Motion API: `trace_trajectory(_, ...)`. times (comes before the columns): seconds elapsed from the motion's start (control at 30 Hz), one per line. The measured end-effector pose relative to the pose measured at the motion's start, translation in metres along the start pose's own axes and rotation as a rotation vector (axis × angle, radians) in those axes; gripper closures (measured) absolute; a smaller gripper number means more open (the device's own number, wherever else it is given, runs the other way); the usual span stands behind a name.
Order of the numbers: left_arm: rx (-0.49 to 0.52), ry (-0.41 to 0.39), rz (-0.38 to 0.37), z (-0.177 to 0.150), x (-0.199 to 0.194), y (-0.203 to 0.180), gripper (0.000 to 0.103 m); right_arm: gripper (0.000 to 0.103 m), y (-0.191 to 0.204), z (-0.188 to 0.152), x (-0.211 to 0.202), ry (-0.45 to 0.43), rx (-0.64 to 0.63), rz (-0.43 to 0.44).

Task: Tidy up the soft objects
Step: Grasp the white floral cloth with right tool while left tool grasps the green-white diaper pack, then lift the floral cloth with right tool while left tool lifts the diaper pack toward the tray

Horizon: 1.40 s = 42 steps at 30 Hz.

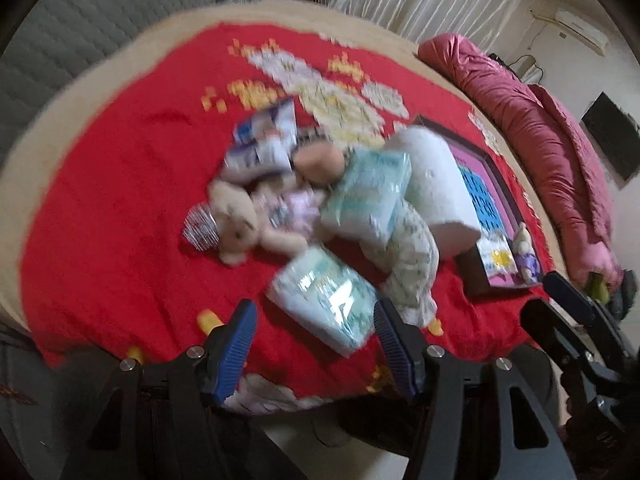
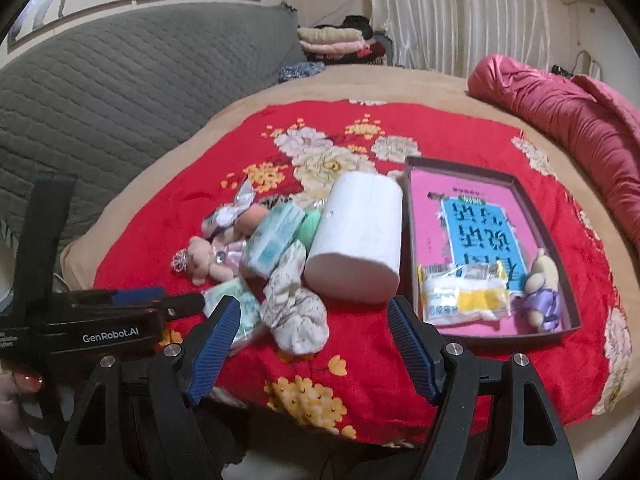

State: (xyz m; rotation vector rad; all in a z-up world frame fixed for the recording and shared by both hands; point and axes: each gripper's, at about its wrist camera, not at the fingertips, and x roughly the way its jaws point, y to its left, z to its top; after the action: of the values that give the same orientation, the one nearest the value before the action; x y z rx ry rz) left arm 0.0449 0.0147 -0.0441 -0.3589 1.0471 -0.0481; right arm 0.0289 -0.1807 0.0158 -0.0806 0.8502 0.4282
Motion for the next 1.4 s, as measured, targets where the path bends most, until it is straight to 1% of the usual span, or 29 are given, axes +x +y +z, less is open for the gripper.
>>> trace_trajectory(0.03, -0.017, 0.027, -0.027, -0.001, 0.006, 0.003, 0.043, 0.026, -0.001, -0.001, 0.002, 0.004, 0.002, 0.001)
trace_trajectory(0.1, -0.055, 0.062, -0.056, -0.004, 0.015, 0.009, 0.043, 0.026, -0.002, -0.002, 0.004, 0.009, 0.006, 0.003)
trace_trajectory(0.17, -0.086, 0.081, -0.08, -0.006, 0.021, 0.014, 0.043, 0.026, -0.003, -0.004, 0.006, 0.014, 0.009, 0.004)
trace_trajectory(0.27, -0.165, 0.119, -0.162, -0.008, 0.033, 0.024, 0.043, 0.026, -0.004, -0.006, 0.013, 0.031, 0.011, 0.006)
trace_trajectory(0.33, -0.209, 0.142, -0.189, -0.01, 0.042, 0.028, 0.043, 0.026, -0.003, -0.008, 0.018, 0.045, 0.01, 0.005)
trace_trajectory(0.43, -0.252, 0.161, -0.214, -0.012, 0.055, 0.031, 0.043, 0.026, 0.0, -0.01, 0.024, 0.06, -0.008, 0.0)
trace_trajectory(0.53, -0.299, 0.164, -0.259, -0.012, 0.064, 0.034, 0.043, 0.026, 0.003, -0.012, 0.033, 0.077, -0.015, 0.001)
trace_trajectory(0.6, -0.302, 0.16, -0.272, -0.01, 0.066, 0.033, 0.043, 0.026, 0.004, -0.013, 0.04, 0.089, -0.011, 0.005)
trace_trajectory(0.73, -0.302, 0.16, -0.272, -0.007, 0.073, 0.031, 0.043, 0.026, 0.007, -0.015, 0.054, 0.109, -0.012, 0.017)
trace_trajectory(0.87, -0.317, 0.154, -0.279, -0.002, 0.08, 0.033, 0.043, 0.026, 0.009, -0.017, 0.07, 0.132, -0.018, 0.006)
trace_trajectory(1.17, -0.344, 0.135, -0.299, 0.004, 0.09, 0.037, 0.044, 0.026, 0.0, -0.015, 0.105, 0.177, 0.045, 0.016)
trace_trajectory(1.4, -0.353, 0.124, -0.304, 0.004, 0.094, 0.046, 0.048, 0.026, -0.003, -0.012, 0.124, 0.186, 0.072, 0.009)
